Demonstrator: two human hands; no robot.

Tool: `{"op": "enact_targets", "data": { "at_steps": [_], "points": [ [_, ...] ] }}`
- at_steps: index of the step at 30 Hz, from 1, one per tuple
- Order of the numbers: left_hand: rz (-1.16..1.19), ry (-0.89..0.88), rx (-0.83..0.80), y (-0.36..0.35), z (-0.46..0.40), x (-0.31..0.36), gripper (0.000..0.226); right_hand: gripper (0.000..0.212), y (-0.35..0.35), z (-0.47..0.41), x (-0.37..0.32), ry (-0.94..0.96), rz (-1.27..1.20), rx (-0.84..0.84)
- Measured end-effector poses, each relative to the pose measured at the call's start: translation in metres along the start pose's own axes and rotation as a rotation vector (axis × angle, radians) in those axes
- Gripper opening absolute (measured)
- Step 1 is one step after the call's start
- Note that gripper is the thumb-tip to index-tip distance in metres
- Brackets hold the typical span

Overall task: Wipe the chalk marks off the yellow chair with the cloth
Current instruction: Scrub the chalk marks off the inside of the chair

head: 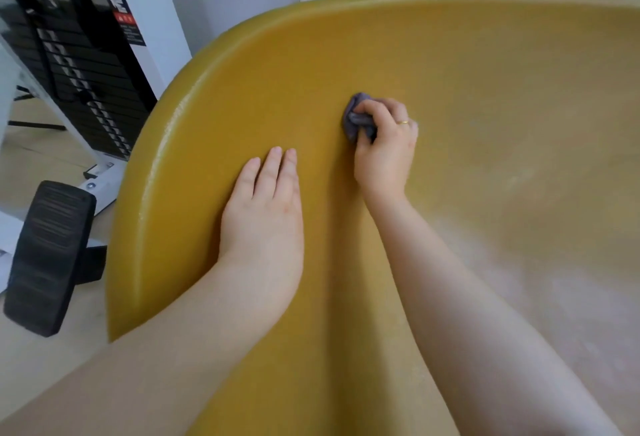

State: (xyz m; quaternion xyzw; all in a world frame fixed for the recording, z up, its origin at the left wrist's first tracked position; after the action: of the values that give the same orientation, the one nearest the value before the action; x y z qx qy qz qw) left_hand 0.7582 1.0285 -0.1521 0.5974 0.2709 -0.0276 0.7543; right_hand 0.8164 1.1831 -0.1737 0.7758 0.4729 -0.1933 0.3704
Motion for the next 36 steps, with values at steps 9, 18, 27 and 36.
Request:
{"op": "enact_targets", "data": {
  "at_steps": [9,18,27,36],
  "points": [
    [0.064,0.024,0.015,0.006,-0.007,0.002,0.109,0.028,0.021,0.068,0.014,0.29,0.064,-0.398],
    [0.003,-0.042,0.045,0.007,-0.018,0.005,0.111,0.022,0.033,0.098,0.015,0.4,0.107,-0.456],
    [0.057,0.051,0.127,0.007,-0.024,0.0,0.084,0.031,-0.003,-0.016,-0.009,0.218,0.105,0.008],
    [0.085,0.042,0.116,0.005,-0.018,0.003,0.095,0.029,0.027,0.084,0.024,0.355,0.094,-0.398]
  ]
}}
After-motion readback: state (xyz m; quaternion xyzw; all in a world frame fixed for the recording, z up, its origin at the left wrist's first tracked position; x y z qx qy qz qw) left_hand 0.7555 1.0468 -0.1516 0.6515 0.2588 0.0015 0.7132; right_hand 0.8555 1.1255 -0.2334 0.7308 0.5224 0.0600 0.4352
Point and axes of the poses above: each hand's wrist, its own z-axis away from the middle knuckle, its own y-axis out of the back of the hand, x = y × z, the point moved 4 cm from there along -z, towards the middle knuckle, and after that the axes turned 6 degrees about z, right-handed, at the moved point
